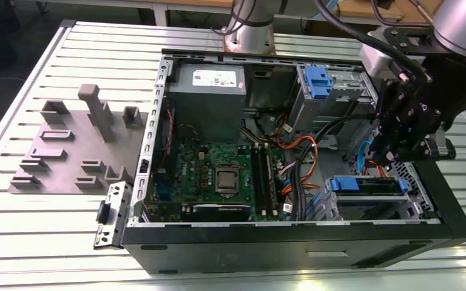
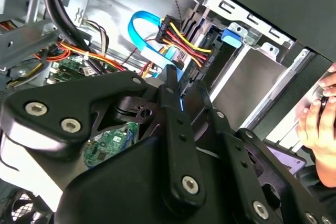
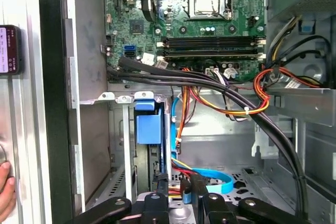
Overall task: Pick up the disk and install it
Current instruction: 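Insert the second disk wire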
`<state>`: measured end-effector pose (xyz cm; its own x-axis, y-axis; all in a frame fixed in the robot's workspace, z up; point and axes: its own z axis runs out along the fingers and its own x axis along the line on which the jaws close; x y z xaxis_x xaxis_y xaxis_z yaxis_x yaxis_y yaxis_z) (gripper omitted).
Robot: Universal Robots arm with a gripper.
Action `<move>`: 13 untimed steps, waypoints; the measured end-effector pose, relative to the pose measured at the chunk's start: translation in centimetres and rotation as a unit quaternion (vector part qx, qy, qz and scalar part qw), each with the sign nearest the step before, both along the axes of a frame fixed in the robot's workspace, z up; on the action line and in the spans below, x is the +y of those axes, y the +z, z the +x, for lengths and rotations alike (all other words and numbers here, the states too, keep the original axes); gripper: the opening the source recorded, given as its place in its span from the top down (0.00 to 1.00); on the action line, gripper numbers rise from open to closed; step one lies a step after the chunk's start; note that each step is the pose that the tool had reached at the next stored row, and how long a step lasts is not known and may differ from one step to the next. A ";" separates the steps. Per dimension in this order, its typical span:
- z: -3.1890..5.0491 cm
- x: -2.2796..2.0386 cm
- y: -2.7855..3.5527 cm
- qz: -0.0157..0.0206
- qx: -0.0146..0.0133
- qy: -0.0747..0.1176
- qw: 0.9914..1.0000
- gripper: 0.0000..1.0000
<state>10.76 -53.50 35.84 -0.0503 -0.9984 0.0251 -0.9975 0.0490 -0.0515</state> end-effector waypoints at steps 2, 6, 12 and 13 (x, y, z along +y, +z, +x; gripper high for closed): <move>0.04 0.06 -0.14 -0.003 0.001 0.000 1.000 0.69; 0.16 0.21 -0.34 -0.005 0.003 0.000 1.000 0.69; 0.29 0.39 -0.58 -0.005 0.006 0.000 1.000 0.69; 0.31 0.41 -0.62 -0.005 0.006 0.000 1.000 0.69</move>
